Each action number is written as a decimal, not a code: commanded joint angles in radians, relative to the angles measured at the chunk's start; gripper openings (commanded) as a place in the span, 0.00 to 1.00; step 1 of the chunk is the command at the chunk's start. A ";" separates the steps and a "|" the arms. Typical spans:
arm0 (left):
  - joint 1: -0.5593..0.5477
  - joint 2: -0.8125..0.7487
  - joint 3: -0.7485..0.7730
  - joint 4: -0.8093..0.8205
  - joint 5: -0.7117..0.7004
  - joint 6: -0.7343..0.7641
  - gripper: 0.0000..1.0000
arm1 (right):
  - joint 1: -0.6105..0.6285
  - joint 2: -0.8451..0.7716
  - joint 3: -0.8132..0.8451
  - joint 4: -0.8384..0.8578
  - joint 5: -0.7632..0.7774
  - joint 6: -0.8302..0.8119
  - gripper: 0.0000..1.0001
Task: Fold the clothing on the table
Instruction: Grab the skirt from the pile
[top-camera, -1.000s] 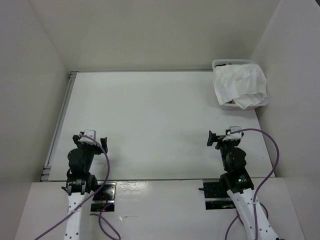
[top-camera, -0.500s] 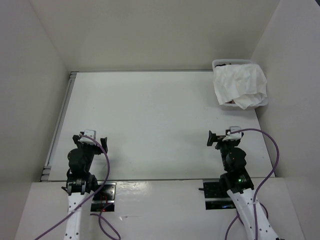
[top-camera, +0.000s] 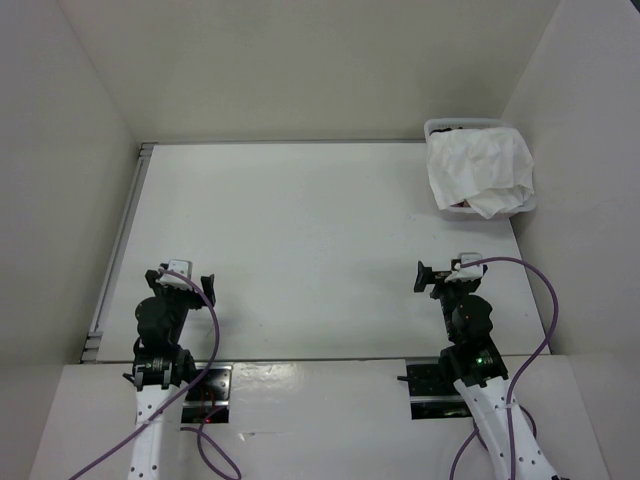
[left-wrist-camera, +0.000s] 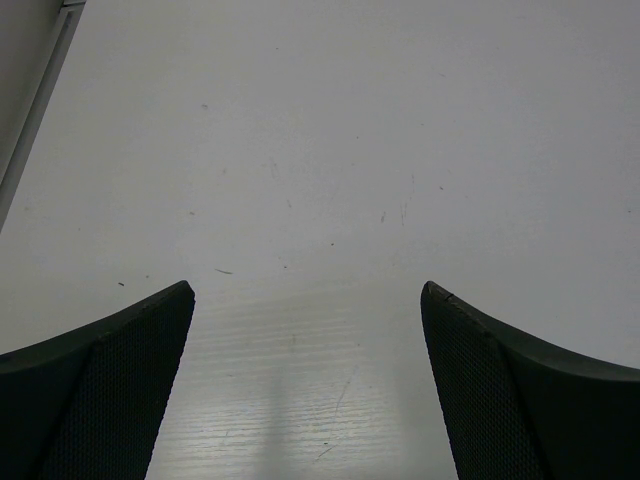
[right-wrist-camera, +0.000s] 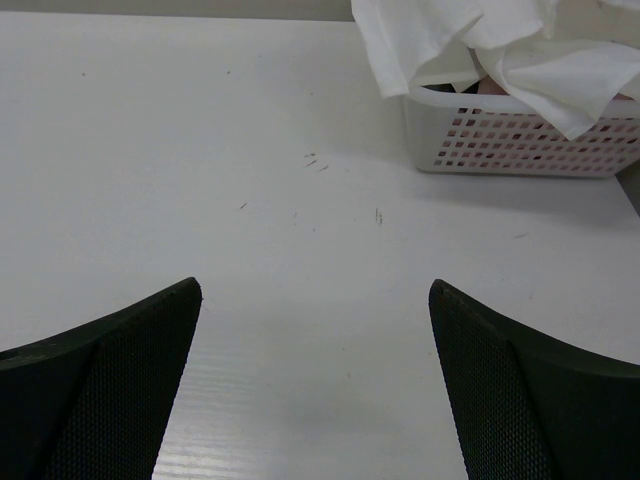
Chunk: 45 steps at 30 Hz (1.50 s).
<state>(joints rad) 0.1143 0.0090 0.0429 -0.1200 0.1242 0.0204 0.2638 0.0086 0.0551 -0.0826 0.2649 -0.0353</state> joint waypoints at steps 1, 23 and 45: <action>-0.002 -0.132 -0.040 0.026 -0.006 -0.007 1.00 | -0.006 -0.079 -0.055 0.030 -0.006 -0.011 0.99; -0.002 -0.132 -0.020 0.026 -0.006 0.004 1.00 | -0.006 -0.079 -0.055 0.030 -0.006 -0.011 0.99; -0.002 -0.113 0.374 0.276 -0.136 0.159 1.00 | 0.014 -0.058 0.254 0.349 -0.055 -0.155 0.99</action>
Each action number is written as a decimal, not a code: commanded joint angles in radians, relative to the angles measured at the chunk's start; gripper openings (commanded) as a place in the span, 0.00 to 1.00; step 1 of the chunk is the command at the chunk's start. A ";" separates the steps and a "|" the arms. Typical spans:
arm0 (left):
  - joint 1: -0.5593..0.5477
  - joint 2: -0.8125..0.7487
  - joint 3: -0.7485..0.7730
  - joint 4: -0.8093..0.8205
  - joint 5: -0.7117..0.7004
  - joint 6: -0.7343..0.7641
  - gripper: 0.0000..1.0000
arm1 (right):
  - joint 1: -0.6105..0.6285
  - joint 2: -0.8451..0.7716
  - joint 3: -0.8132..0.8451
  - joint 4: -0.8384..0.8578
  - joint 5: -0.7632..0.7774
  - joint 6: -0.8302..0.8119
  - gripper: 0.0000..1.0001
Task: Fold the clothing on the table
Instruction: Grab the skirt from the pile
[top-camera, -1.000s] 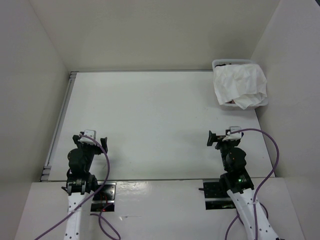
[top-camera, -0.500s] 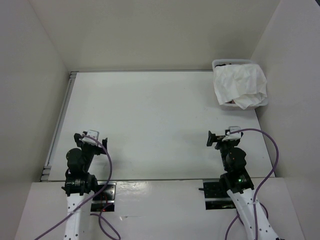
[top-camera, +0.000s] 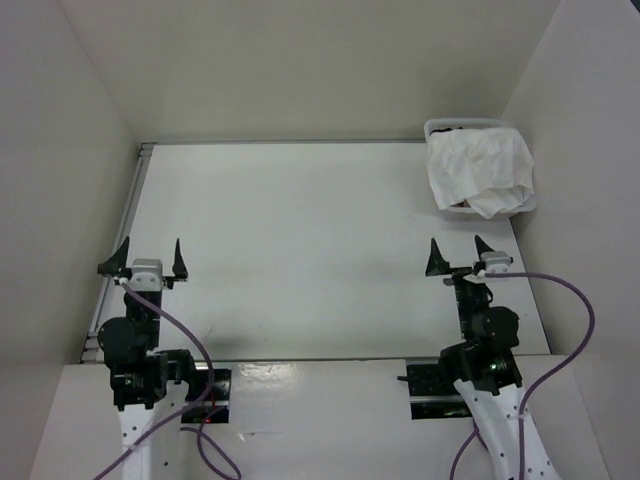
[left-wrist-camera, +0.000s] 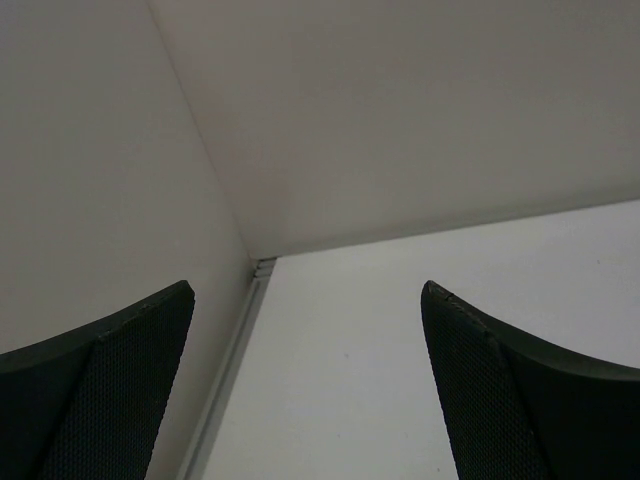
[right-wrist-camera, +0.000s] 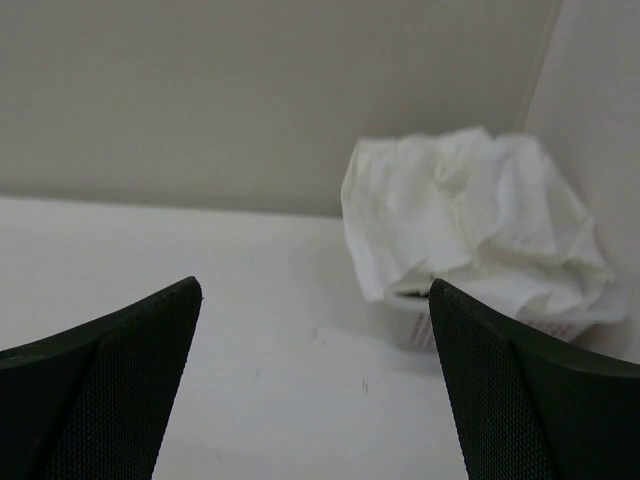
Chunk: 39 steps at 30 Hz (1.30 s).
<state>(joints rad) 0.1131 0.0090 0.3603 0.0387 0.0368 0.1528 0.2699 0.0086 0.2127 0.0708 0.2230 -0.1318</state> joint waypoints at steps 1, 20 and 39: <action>-0.001 -0.101 0.072 0.118 -0.049 0.046 1.00 | 0.008 -0.049 0.117 0.196 -0.013 -0.058 0.99; -0.001 0.707 1.063 -0.100 -0.680 0.008 1.00 | 0.008 0.510 0.934 0.031 0.372 -0.173 0.99; 0.011 1.451 1.163 -0.749 -0.505 0.003 1.00 | -0.012 1.027 0.987 -0.355 0.746 -0.320 0.99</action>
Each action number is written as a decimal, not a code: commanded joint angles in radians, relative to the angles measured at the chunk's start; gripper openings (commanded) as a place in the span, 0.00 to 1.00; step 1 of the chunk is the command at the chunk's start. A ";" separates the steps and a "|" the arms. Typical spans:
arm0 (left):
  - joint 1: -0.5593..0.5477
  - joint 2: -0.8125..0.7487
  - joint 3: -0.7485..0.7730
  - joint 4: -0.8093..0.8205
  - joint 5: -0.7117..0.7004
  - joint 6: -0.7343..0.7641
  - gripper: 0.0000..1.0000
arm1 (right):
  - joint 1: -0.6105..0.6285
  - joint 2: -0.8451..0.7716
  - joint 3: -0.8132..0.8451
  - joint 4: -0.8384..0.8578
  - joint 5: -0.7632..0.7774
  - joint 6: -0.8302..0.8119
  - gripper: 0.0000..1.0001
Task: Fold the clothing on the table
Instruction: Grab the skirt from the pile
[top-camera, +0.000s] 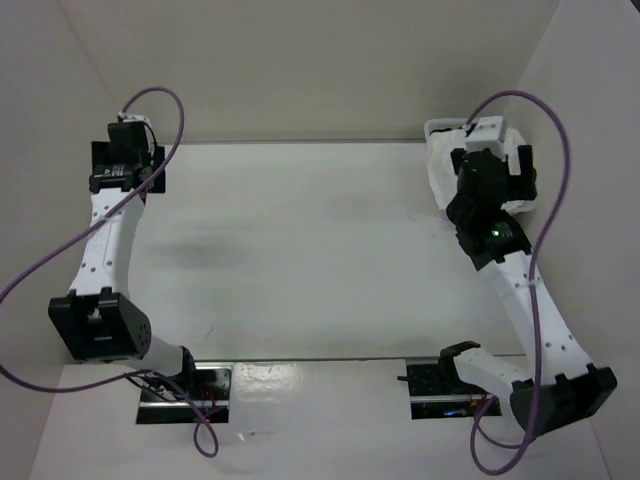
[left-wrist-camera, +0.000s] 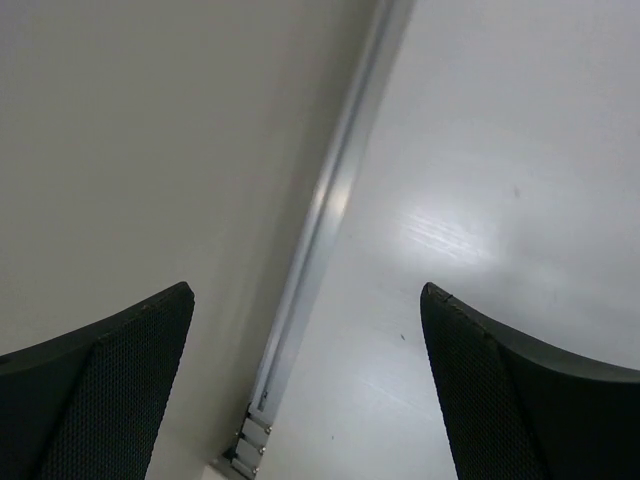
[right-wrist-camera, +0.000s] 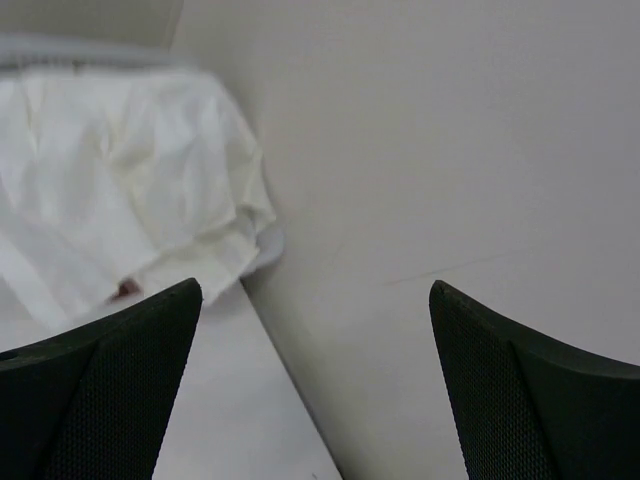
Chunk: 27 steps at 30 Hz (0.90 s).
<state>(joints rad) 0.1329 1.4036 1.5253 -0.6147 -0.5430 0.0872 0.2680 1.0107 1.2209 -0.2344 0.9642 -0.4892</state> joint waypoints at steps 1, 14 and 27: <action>-0.009 0.057 -0.014 -0.086 0.107 0.059 1.00 | -0.019 0.049 -0.008 -0.075 -0.022 0.084 0.99; -0.114 0.095 -0.086 0.056 0.218 -0.063 1.00 | -0.148 0.353 0.088 -0.037 -0.283 0.307 0.99; -0.145 0.126 0.047 0.101 0.515 -0.098 1.00 | -0.326 0.529 0.255 -0.068 -0.661 0.402 0.99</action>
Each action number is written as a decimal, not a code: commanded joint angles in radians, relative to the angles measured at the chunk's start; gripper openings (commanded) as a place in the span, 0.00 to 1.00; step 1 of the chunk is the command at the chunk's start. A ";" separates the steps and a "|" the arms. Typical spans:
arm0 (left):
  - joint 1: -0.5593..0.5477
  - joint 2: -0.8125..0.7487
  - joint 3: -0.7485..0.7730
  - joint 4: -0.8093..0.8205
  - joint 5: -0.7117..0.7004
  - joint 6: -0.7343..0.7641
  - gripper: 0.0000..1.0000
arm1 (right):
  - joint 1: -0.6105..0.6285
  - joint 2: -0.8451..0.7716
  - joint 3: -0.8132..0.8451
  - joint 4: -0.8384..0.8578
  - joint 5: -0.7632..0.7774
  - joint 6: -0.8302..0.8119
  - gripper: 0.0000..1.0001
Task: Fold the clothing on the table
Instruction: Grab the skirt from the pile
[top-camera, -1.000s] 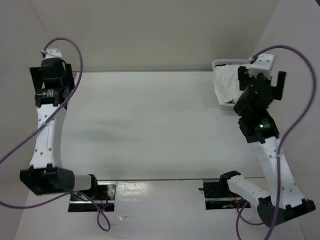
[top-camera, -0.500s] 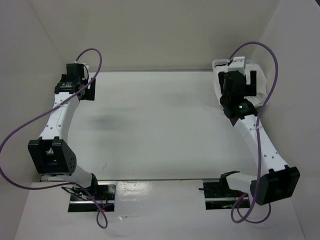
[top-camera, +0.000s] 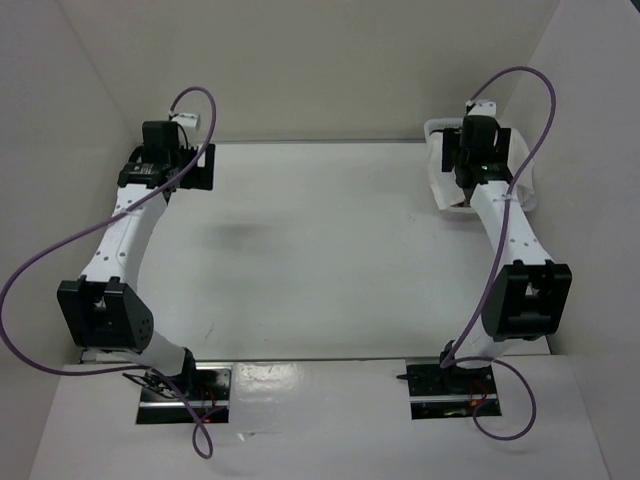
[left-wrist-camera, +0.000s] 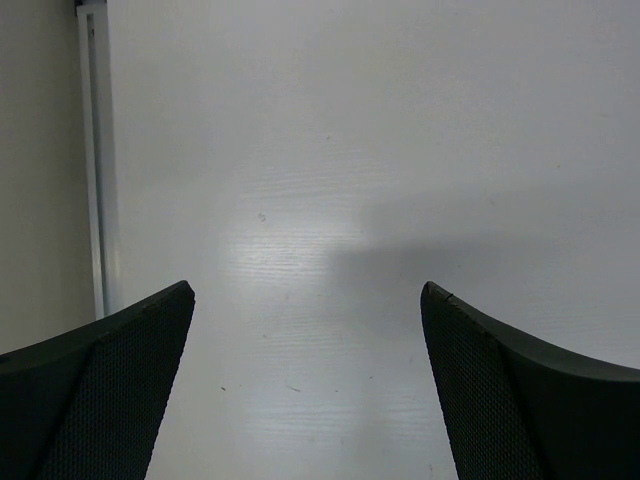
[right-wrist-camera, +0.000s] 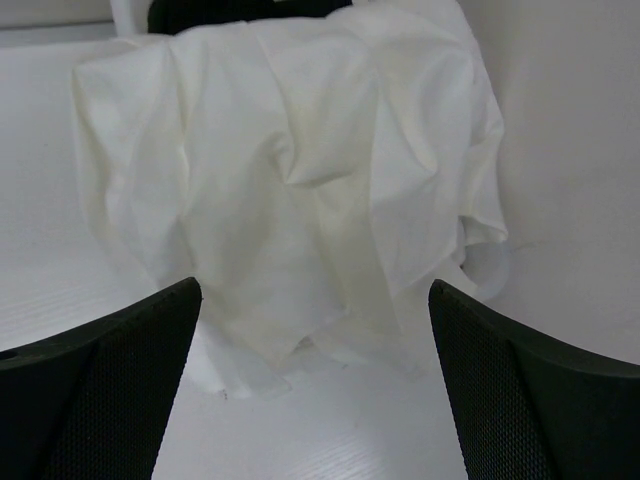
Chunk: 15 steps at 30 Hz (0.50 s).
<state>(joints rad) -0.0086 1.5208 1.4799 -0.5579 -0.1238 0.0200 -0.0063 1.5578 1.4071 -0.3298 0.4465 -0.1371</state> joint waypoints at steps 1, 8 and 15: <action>-0.004 0.021 0.108 0.044 0.108 -0.031 1.00 | -0.064 -0.018 0.069 0.028 -0.169 0.050 0.99; -0.004 0.032 0.143 0.055 0.223 -0.029 1.00 | -0.124 0.036 0.147 0.002 -0.221 0.048 0.99; 0.019 0.009 0.074 0.122 0.285 -0.058 1.00 | -0.212 0.139 0.165 -0.008 -0.307 0.048 0.97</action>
<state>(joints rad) -0.0055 1.5433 1.5742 -0.4934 0.0864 -0.0074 -0.1902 1.6527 1.5417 -0.3294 0.2012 -0.0975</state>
